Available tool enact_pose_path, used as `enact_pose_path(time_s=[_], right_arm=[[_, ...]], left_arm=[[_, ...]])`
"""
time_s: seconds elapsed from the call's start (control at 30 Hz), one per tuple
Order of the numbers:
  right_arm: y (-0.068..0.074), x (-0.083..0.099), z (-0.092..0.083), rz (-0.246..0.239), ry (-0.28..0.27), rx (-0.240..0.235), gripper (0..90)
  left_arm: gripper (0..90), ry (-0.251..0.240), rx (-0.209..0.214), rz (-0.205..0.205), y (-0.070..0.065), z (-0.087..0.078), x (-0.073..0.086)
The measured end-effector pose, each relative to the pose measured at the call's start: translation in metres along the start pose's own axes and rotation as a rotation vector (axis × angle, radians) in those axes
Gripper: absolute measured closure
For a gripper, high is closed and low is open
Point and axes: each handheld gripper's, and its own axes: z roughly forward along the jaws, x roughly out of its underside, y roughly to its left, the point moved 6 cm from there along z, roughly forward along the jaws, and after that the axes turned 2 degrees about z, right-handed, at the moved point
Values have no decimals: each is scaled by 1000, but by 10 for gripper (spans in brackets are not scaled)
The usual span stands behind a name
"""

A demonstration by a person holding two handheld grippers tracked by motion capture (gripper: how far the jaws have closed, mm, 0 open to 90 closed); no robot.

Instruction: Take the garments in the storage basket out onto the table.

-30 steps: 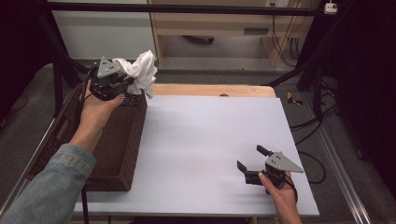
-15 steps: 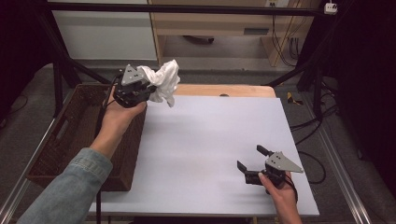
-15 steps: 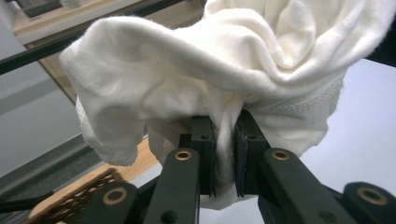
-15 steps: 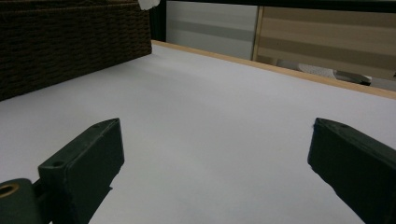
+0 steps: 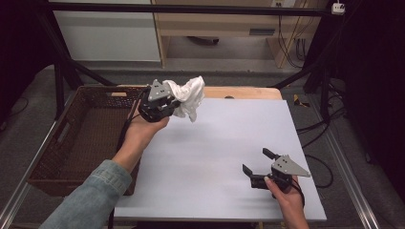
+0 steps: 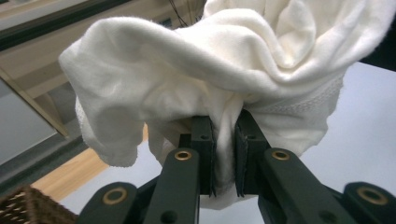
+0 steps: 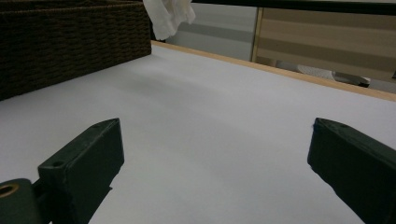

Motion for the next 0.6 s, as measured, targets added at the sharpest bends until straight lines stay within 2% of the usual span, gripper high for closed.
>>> enact_pose_path(time_s=[0.07,0.27,0.6], right_arm=[[0,0,0,-1,1,0,42],[0,-1,0,3,-2,1,42],[-2,-1,-1,-1,-6,5,42]], left_arm=[[806,3,10,2,-7,3,1],[806,5,37,-27,-23,15,8],[805,16,50,-47,-45,38,26]])
